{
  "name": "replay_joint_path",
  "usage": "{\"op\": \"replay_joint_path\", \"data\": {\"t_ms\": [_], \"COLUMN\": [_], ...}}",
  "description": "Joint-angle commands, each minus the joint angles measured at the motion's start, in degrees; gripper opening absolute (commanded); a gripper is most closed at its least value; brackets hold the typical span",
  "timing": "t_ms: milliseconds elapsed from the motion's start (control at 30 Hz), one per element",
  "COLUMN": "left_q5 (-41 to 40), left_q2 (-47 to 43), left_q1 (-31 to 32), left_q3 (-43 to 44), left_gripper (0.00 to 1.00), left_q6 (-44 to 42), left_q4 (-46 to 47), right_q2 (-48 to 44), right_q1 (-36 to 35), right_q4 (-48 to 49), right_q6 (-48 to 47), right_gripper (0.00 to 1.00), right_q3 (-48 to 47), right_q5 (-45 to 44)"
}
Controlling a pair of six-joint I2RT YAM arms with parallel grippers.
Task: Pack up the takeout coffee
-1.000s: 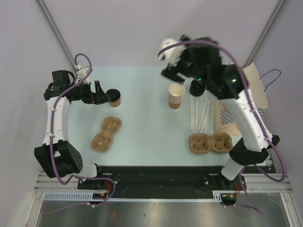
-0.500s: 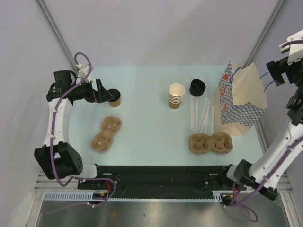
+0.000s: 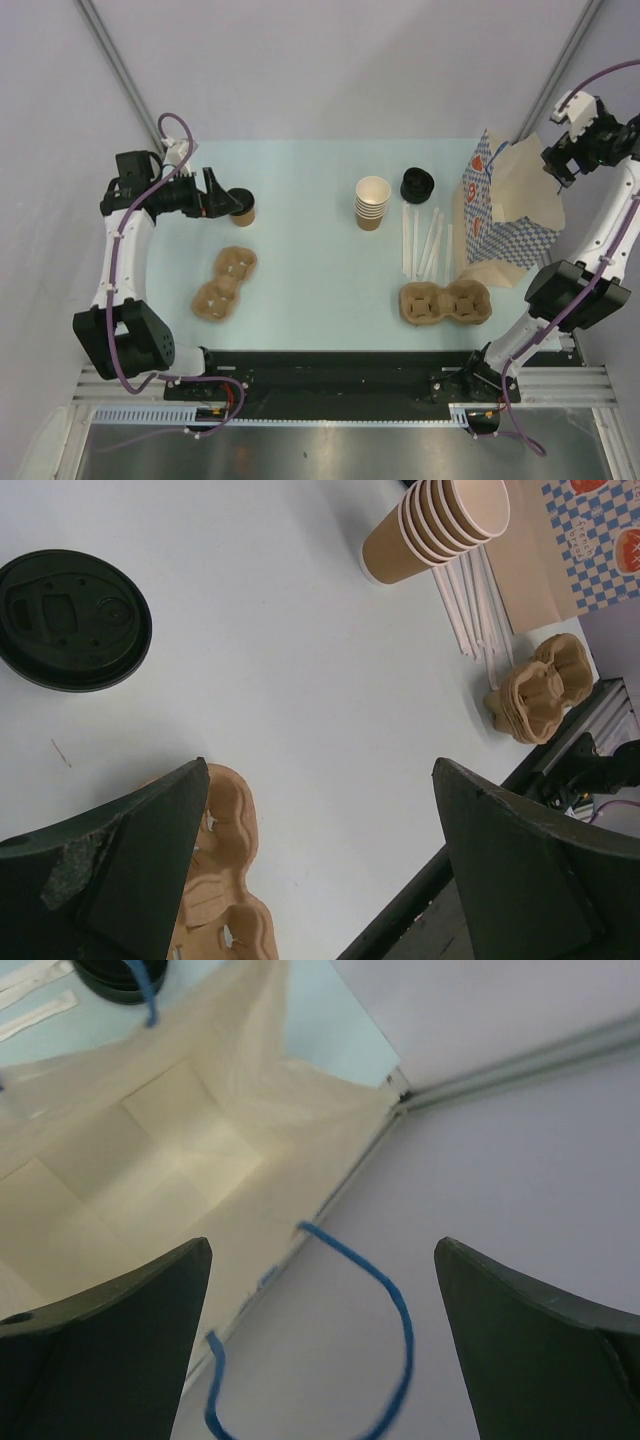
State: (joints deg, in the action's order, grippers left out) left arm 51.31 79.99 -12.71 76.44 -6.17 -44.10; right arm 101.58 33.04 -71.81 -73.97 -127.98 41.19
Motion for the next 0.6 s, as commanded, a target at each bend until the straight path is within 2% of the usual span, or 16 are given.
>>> {"op": "replay_joint_path", "data": {"t_ms": [0,100,267,567], "left_q5": [2.3,2.13,1.86,2.13], "left_q2": [-0.36,-0.18,0.52,1.31], "left_q1": [-0.04,-0.03,-0.12,-0.12], "left_q3": [-1.03,-1.38,-1.47,-1.82], "left_gripper": [1.0,0.99,1.0,0.99], "left_q6": [0.99,0.38,-0.33,-0.68], "left_q4": [2.43,2.0,1.82,1.74], "right_q2": [-2.79,-2.09,1.16,7.31], "right_q1": [-4.2,-7.37,-11.84,-14.93], "right_q4": [4.71,7.47,8.26,10.2], "right_q6": [-11.01,-12.85,-15.14,-17.52], "right_gripper": [1.0,1.0,1.0,0.98], "right_q3": [5.52,7.92,6.78,4.06], "right_q5": [0.31,-2.33,-5.76,-10.77]}}
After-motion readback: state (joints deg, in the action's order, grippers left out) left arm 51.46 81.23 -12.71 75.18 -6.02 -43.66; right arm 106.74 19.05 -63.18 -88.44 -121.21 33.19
